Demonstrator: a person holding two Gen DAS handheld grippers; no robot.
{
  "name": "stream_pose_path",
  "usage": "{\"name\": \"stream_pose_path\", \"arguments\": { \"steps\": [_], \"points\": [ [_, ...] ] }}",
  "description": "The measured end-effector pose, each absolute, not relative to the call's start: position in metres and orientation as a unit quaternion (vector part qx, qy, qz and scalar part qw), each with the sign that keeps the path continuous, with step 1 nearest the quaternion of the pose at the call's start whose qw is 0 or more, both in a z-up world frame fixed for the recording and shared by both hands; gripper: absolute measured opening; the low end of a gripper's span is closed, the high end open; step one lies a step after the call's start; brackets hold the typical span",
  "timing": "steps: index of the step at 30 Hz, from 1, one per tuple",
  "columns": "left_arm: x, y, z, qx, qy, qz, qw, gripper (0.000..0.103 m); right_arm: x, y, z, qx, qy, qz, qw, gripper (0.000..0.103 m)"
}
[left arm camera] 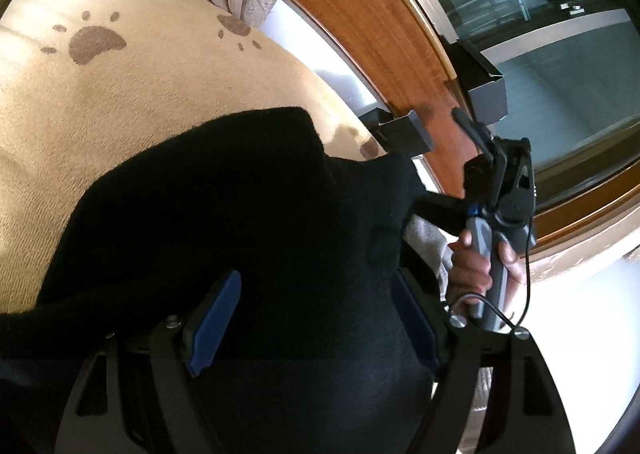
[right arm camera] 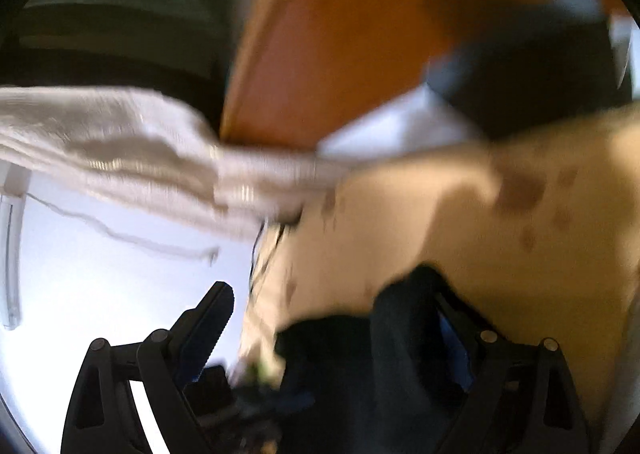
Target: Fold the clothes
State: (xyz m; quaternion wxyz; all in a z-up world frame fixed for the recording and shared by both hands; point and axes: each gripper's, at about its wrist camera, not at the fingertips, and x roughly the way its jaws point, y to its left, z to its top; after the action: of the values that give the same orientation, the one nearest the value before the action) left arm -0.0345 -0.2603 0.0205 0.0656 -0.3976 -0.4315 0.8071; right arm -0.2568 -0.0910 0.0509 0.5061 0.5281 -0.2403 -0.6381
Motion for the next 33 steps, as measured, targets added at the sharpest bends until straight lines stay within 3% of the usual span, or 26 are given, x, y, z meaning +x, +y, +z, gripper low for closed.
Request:
{"name": "stream_pose_path", "arguments": {
  "steps": [4,6,11,20,21,23,25,26,33],
  "points": [
    [-0.035,-0.258,0.022,-0.397,-0.430,0.809,0.065,0.081,-0.265,-0.067,0.067,0.462,-0.316,-0.639,0.528,0.094],
    [-0.035,-0.257,0.022,-0.396,-0.430,0.808,0.065,0.081,-0.263,-0.065,0.072,0.460,-0.318,-0.623,0.548,0.094],
    [-0.033,-0.258,0.025,-0.397,-0.439,0.803,0.069,0.081,-0.259,-0.066,0.069,0.517,-0.198,-0.671,0.493,0.094],
    [-0.028,-0.268,0.037,-0.377,-0.436,0.815,0.059,0.081,-0.257,-0.092,0.030,0.573,-0.147,-0.664,0.457,0.094],
    [-0.028,-0.268,0.034,-0.380,-0.437,0.813,0.058,0.081,-0.255,-0.098,0.027,0.579,-0.131,-0.669,0.446,0.090],
    [-0.030,-0.267,0.032,-0.384,-0.435,0.812,0.057,0.081,-0.248,-0.103,0.027,0.572,-0.097,-0.682,0.447,0.043],
    [-0.031,-0.267,0.031,-0.387,-0.433,0.812,0.056,0.081,-0.242,-0.108,0.028,0.563,-0.063,-0.693,0.446,0.029],
    [-0.031,-0.268,0.030,-0.387,-0.433,0.812,0.056,0.081,-0.238,-0.111,0.028,0.558,-0.046,-0.698,0.446,0.024],
    [-0.030,-0.274,0.029,-0.384,-0.443,0.808,0.058,0.081,-0.205,-0.098,0.069,0.467,-0.028,-0.712,0.524,0.023]
  ]
}}
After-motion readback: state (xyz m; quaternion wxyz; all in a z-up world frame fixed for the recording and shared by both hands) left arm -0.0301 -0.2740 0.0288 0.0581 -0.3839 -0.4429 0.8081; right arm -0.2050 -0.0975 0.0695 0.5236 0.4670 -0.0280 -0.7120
